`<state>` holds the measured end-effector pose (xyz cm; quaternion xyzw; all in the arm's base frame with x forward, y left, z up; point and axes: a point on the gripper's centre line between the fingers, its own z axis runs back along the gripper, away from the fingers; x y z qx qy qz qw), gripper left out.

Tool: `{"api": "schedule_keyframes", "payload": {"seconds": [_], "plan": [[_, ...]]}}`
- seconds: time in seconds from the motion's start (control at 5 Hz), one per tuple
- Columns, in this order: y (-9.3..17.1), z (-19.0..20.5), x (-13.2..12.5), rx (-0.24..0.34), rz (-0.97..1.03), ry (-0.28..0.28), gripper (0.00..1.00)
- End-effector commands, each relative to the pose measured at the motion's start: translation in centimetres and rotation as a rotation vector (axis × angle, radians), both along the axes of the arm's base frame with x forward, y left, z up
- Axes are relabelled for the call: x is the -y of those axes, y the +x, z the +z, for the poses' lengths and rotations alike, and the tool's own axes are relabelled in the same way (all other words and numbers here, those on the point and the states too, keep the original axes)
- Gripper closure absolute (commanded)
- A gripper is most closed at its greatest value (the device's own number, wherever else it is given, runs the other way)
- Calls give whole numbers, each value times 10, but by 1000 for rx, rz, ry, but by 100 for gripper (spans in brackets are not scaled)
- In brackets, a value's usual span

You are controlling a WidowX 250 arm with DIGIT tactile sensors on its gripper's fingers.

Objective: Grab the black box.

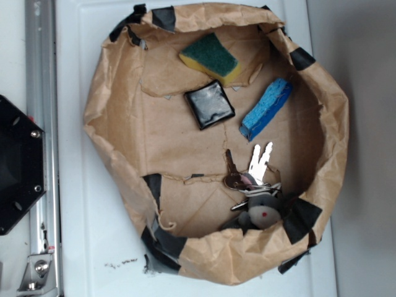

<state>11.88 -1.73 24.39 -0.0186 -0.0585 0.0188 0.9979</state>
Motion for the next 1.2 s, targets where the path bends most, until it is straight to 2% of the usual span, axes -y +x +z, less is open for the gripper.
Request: {"api": "schedule_keyframes", "payload": {"seconds": [0.0,0.2,0.4,0.6,0.8,1.0], "plan": [[0,0,0,0,0,0,0],[46,-12,6,70,-82,58,0],[91,-27,0,54,-219,80,0],[128,-45,-11,-68,-467,8,0],[144,-54,-24,-132,-564,-220,0],[144,-54,-24,-132,-564,-220,0]]}}
